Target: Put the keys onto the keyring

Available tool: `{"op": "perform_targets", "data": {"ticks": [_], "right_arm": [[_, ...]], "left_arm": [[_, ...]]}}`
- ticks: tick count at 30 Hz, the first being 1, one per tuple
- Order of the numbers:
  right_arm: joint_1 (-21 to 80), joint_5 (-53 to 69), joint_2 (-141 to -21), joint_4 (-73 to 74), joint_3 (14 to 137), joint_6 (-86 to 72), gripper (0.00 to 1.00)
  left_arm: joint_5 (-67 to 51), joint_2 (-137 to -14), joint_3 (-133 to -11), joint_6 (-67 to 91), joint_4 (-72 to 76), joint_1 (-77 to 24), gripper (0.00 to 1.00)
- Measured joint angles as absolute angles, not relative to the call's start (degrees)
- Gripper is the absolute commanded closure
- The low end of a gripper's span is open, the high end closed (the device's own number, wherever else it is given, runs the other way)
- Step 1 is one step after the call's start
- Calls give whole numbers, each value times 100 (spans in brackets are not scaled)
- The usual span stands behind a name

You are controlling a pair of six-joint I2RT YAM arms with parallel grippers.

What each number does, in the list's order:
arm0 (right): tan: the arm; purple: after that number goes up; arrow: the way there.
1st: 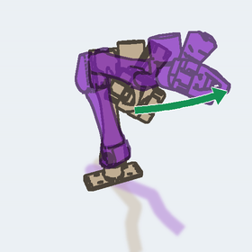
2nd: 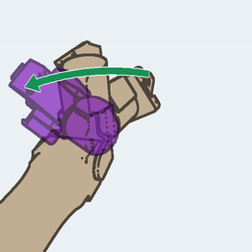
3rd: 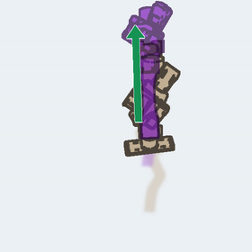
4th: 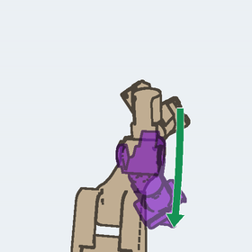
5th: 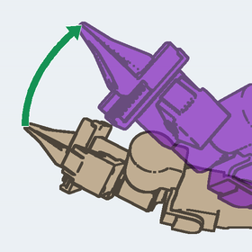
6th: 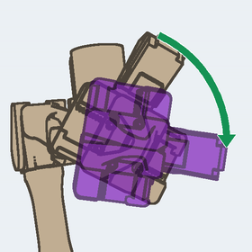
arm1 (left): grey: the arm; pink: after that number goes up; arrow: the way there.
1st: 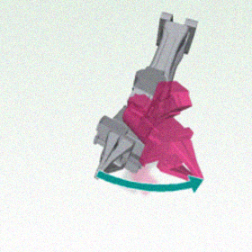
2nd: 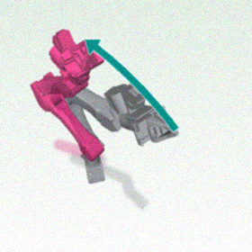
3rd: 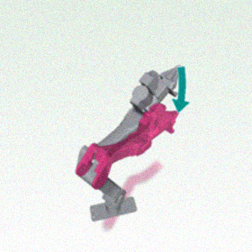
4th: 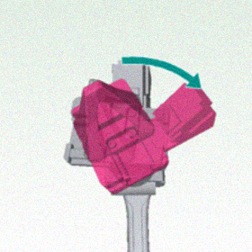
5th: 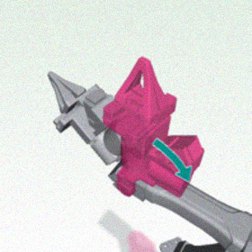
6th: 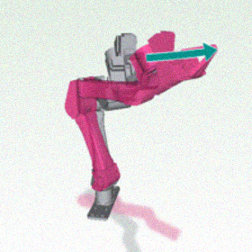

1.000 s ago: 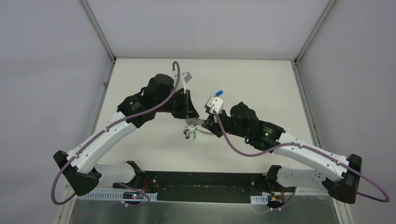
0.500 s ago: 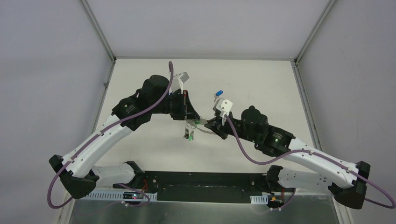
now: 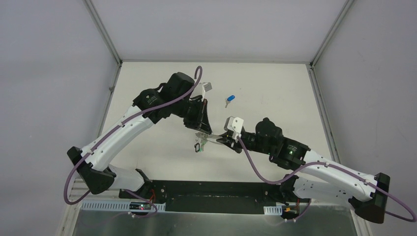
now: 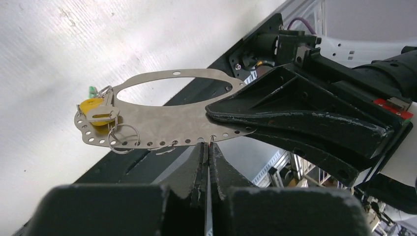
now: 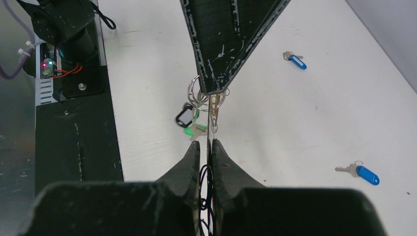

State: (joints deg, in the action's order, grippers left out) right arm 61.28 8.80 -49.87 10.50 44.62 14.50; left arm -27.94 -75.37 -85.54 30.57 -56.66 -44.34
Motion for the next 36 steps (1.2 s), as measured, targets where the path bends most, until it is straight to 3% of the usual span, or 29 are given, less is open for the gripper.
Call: {"op": "perform_targets", "data": {"ticks": [2, 4, 8, 12, 25, 36], "right_arm": [[6123, 967, -4930, 974, 4383, 1581, 94], [6123, 1050, -4880, 880, 4305, 1688, 72], [6106, 1271, -4803, 862, 4250, 1756, 42], [6093, 1498, -4733, 834, 4250, 1507, 23], [5505, 2580, -4842, -84, 4582, -211, 22], [5240, 2912, -4950, -593, 4569, -1118, 31]], "left_arm": [[-2862, -7677, -8731, 2934, -5896, -4434, 100], [-2893, -7784, -8897, 2742, -6119, -4449, 100], [-2856, -7819, -9037, 2344, -6449, -4464, 100], [-2838, -7822, -9056, 2005, -6663, -4456, 100], [-2512, -7712, -9061, 884, -6742, -4458, 100], [-2226, -7159, -8525, 753, -6213, -4458, 100]]}}
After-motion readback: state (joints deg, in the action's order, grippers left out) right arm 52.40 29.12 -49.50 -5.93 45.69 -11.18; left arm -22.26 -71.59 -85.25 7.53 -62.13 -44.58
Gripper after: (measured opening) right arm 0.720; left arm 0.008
